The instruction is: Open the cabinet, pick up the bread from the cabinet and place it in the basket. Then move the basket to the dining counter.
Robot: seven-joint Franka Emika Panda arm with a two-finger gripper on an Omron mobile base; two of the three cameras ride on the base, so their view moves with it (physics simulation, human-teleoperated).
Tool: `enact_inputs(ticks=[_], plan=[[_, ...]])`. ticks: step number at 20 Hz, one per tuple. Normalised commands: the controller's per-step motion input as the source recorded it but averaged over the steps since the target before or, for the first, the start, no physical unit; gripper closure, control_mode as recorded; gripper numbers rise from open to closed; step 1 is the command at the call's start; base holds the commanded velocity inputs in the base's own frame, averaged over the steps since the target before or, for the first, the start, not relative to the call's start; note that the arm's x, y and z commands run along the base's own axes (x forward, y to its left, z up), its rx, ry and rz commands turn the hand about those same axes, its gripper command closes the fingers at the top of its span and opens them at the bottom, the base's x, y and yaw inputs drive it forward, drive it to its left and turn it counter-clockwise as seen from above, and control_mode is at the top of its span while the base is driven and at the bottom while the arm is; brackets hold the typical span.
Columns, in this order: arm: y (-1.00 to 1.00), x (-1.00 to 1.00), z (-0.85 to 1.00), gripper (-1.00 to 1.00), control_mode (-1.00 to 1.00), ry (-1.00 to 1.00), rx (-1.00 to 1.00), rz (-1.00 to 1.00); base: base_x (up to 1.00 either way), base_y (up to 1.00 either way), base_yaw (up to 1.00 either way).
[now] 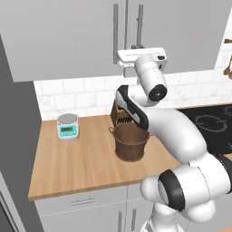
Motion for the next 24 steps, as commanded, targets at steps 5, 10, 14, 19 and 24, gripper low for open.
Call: enact_inputs(ticks=[5,10,14,19,24], plan=[[-0.42,-0.97,0.30,1.00,-1.00,0.07,0.00,-0.05,0.00,0.00,0.00],[-0.59,-0.84,0.44,1.00,-1.00,0.16,0.00,-0.11,0.00,0.00,0.00],[-0.72,-0.91,0.38,1.00,-1.00,0.18,0.00,-0.09,0.00,0.00,0.00],[-0.75,-0.99,0.30,1.00,-1.00,0.16,0.00,-0.05,0.00,0.00,0.00],[-0.77,-1.00,0.27,1.00,-1.00,0.13,0.00,-0.03,0.00,0.00,0.00]])
